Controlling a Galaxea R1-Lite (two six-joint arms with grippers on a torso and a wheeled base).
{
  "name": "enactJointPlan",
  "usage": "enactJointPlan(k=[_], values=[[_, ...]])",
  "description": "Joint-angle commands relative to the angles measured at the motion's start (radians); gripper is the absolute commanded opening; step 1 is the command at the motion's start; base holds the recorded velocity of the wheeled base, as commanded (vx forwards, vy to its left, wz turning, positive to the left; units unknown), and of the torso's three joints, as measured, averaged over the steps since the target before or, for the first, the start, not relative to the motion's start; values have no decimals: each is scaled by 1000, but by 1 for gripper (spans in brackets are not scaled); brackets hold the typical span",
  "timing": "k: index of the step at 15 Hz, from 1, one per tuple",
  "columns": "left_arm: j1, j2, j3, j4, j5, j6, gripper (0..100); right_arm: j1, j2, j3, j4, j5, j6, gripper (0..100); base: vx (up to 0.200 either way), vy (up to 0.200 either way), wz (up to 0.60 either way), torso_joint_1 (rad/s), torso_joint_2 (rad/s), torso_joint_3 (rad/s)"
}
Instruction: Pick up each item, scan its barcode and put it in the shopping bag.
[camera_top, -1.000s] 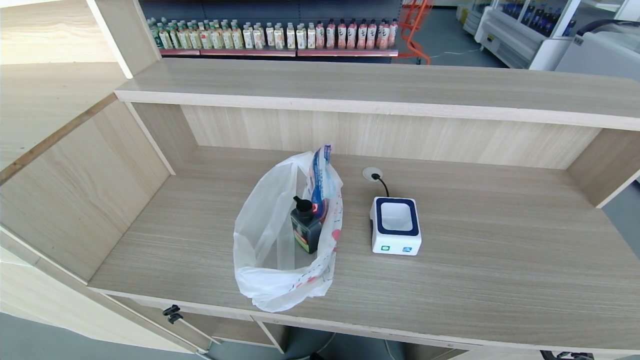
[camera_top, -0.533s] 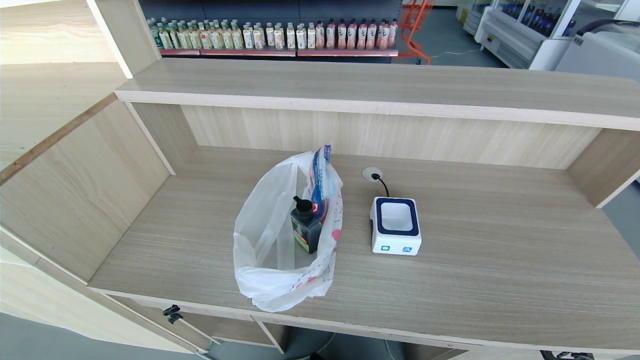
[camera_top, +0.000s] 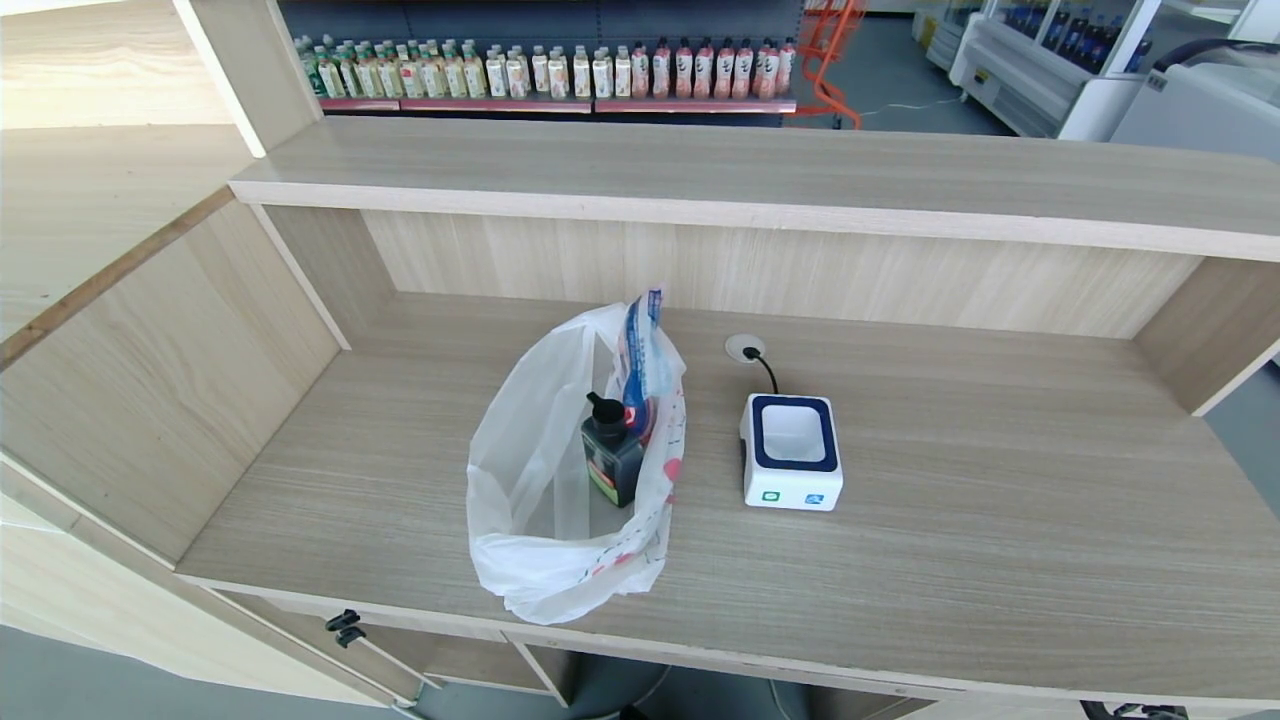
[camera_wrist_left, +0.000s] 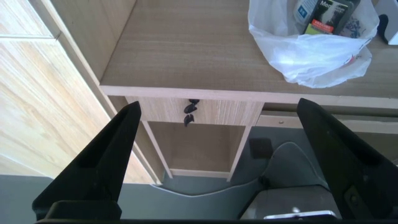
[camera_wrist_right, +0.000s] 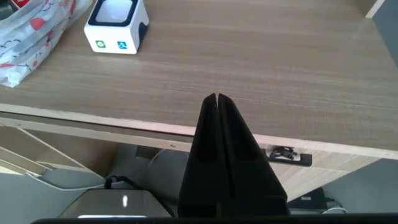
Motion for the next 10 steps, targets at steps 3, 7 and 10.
enactJointPlan(k=[3,7,10], values=[[0,0,0,0,0,2,100,0,4,0,-1,0,0,0,0,-200,0,5,5,2],[0,2,0,0,0,-1,100,0,4,0,-1,0,0,0,0,-150,0,4,2,3],[0,5,0,0,0,0,100,0,4,0,-1,0,0,0,67,0,0,2,2,2]])
